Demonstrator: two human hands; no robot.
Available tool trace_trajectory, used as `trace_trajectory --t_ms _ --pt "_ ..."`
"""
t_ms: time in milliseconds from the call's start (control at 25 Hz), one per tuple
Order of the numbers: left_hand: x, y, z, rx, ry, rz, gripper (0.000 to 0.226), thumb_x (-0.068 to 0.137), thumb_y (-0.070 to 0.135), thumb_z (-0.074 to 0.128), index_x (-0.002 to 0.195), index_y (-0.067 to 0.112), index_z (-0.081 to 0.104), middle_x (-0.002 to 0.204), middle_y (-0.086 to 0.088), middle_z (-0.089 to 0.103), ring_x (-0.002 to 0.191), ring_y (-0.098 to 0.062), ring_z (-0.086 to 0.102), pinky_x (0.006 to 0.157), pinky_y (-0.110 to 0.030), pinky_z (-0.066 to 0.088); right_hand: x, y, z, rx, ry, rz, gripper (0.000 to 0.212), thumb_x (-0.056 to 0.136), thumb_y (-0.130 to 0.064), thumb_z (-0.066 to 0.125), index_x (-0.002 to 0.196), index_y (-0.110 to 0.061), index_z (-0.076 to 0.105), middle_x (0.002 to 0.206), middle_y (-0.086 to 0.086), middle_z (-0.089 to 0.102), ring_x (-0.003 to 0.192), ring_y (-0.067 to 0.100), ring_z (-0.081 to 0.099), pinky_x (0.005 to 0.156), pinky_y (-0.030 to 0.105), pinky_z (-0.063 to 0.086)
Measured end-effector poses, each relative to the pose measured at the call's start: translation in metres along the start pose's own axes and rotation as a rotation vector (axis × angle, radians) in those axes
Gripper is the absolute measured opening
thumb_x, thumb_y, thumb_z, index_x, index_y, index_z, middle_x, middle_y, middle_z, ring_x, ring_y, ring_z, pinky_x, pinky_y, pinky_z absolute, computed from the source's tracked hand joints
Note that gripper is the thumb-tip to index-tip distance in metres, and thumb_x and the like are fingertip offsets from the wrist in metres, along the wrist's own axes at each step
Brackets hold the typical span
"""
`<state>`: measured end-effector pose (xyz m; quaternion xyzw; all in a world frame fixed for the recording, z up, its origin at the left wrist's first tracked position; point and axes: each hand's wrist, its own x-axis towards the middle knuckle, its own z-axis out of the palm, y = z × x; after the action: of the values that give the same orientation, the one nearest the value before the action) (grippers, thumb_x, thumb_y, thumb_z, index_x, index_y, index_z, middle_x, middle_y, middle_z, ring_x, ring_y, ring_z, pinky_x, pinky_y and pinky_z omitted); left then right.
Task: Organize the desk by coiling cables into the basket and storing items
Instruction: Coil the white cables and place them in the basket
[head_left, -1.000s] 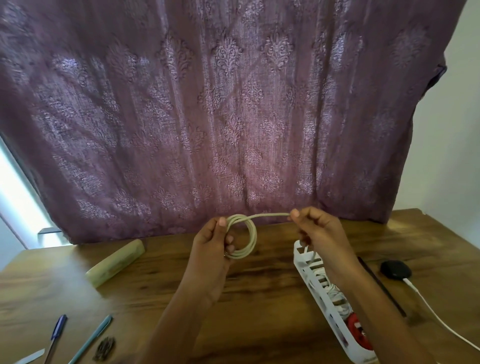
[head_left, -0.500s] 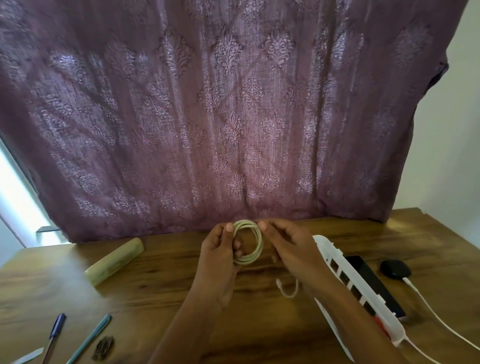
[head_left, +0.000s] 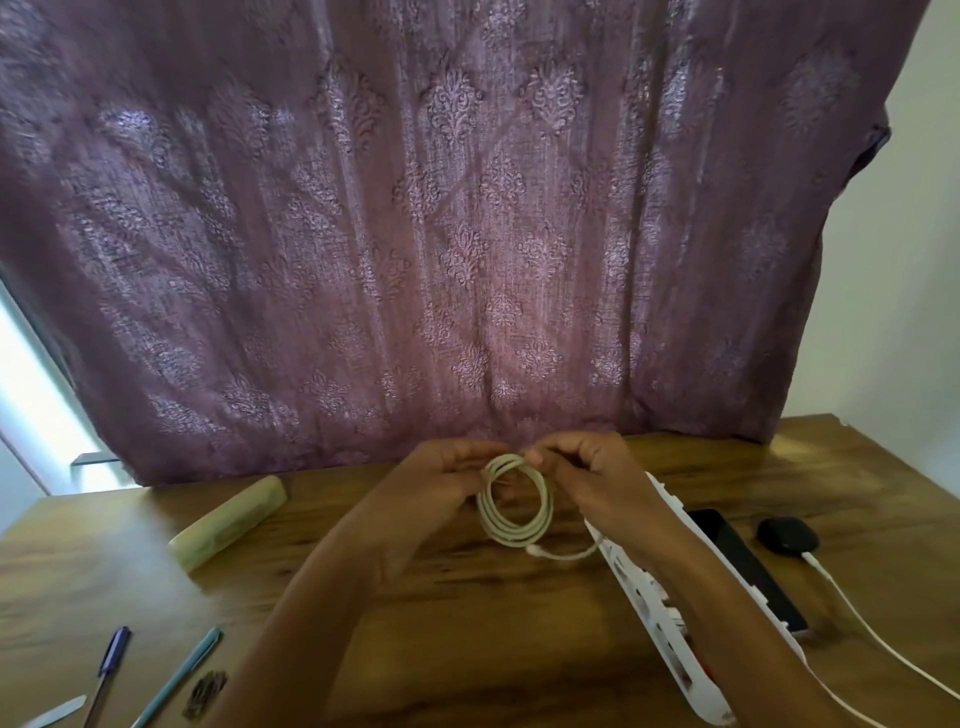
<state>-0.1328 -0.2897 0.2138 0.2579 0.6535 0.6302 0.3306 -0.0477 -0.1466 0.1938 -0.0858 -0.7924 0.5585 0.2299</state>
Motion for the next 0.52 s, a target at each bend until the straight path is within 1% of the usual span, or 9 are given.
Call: trace_trajectory --t_ms 40,120,200,240,280,360,400,440,520 --pt "0.000 0.004 -0.001 0.046 -0.041 0.005 0.018 0.086 0.007 0.058 0.086 0.017 0.072 0.091 -0.008 0.073 0.092 -0.022 0.067 0.093 -0.037 0.049 0.002 -0.001 -0.003 -0.054 -0.016 -0.037 0.014 0.087 -0.015 0.061 0.080 -0.021 0.073 0.077 0.001 0.073 0.072 0.012 0.065 0.071 0.026 0.050" --pt "0.000 0.008 -0.002 0.150 -0.067 0.063 0.012 0.078 0.017 0.065 0.085 0.019 0.074 0.087 -0.006 0.075 0.086 -0.016 0.070 0.086 -0.029 0.053 0.005 -0.005 -0.007 -0.123 -0.056 -0.100 0.012 0.086 -0.015 0.063 0.082 -0.020 0.073 0.080 0.001 0.074 0.077 0.016 0.068 0.074 0.029 0.052" --pt "0.001 0.007 0.000 0.176 0.002 0.129 0.014 0.079 0.010 0.066 0.090 0.014 0.073 0.081 -0.004 0.075 0.077 -0.011 0.070 0.077 -0.022 0.055 0.007 -0.007 -0.009 -0.102 -0.055 -0.115 0.010 0.085 -0.013 0.065 0.079 -0.018 0.071 0.074 -0.003 0.072 0.072 0.010 0.067 0.070 0.027 0.052" --pt "0.001 0.006 0.002 0.159 0.039 0.155 0.015 0.079 0.006 0.066 0.090 0.013 0.073 0.080 -0.004 0.075 0.075 -0.011 0.070 0.073 -0.020 0.055 0.007 -0.009 -0.010 -0.068 -0.026 -0.110 0.007 0.083 -0.013 0.066 0.077 -0.016 0.069 0.070 -0.002 0.071 0.066 0.010 0.065 0.066 0.028 0.051" --pt "0.001 0.005 0.005 0.137 0.068 0.176 0.015 0.080 0.004 0.065 0.090 0.012 0.073 0.079 -0.005 0.075 0.072 -0.011 0.070 0.070 -0.018 0.055 0.008 -0.008 -0.011 -0.052 0.025 -0.112 0.006 0.080 -0.014 0.069 0.075 -0.014 0.066 0.067 0.000 0.070 0.063 0.015 0.064 0.064 0.031 0.050" --pt "-0.001 0.003 0.011 0.086 0.121 0.193 0.014 0.081 0.002 0.064 0.090 0.008 0.072 0.076 -0.006 0.074 0.068 -0.010 0.069 0.063 -0.016 0.053 0.009 -0.005 -0.012 -0.081 0.136 -0.166 0.009 0.075 -0.016 0.073 0.069 -0.016 0.065 0.069 0.003 0.067 0.066 0.024 0.061 0.065 0.038 0.049" --pt "-0.001 0.002 0.014 0.058 0.144 0.189 0.013 0.082 0.003 0.063 0.089 0.008 0.073 0.073 -0.005 0.074 0.066 -0.010 0.069 0.062 -0.016 0.053 0.009 -0.002 -0.011 -0.114 0.187 -0.204 0.011 0.073 -0.015 0.074 0.067 -0.020 0.067 0.070 0.000 0.064 0.068 0.020 0.059 0.066 0.034 0.048" --pt "-0.001 0.000 0.017 0.027 0.166 0.177 0.013 0.083 0.003 0.062 0.087 0.008 0.073 0.073 -0.005 0.074 0.067 -0.010 0.069 0.063 -0.016 0.053 0.009 0.001 -0.009 -0.171 0.243 -0.240 0.014 0.073 -0.014 0.074 0.066 -0.024 0.068 0.071 -0.006 0.059 0.068 0.012 0.056 0.066 0.027 0.047" --pt "-0.001 -0.004 0.019 -0.034 0.213 0.148 0.014 0.084 0.005 0.060 0.086 0.009 0.074 0.077 -0.007 0.075 0.072 -0.014 0.070 0.070 -0.022 0.055 0.005 0.003 -0.004 -0.291 0.324 -0.277 0.010 0.077 -0.014 0.072 0.071 -0.022 0.072 0.070 -0.015 0.055 0.070 0.006 0.056 0.063 0.014 0.043"
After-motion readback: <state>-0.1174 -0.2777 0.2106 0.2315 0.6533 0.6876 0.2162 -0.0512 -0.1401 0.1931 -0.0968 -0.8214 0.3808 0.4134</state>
